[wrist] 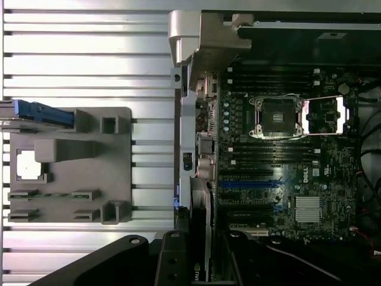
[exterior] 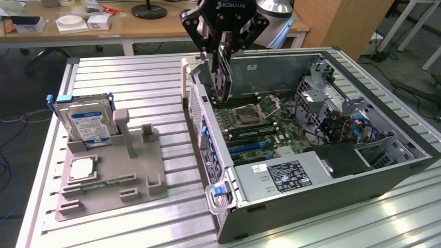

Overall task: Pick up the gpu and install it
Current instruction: 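Pick up the gpu and move the gpu toward the slot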

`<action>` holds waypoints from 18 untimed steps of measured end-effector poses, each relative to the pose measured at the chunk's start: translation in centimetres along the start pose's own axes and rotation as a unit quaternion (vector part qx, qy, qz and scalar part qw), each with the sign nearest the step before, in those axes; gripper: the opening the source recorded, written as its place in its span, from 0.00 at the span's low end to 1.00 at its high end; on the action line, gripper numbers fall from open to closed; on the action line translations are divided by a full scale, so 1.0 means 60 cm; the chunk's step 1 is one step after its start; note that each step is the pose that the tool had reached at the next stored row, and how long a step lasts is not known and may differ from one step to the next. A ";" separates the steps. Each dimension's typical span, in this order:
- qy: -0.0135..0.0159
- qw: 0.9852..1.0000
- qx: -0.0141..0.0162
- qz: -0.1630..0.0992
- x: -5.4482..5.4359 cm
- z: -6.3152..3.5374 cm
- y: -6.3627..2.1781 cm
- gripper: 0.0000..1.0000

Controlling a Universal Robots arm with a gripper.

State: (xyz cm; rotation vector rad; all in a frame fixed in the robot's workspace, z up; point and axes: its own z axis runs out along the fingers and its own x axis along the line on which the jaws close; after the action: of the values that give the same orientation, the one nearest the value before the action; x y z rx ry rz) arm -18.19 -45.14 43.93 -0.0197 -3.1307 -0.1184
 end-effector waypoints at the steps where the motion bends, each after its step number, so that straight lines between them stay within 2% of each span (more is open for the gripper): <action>1: 0.000 1.000 0.000 0.000 -0.002 0.000 0.000 0.27; 18: 0.000 1.000 0.000 0.000 -0.055 0.003 0.001 0.27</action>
State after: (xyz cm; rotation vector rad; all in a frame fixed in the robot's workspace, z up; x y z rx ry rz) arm -14.90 -45.10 43.73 -0.0201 -3.1308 -0.1184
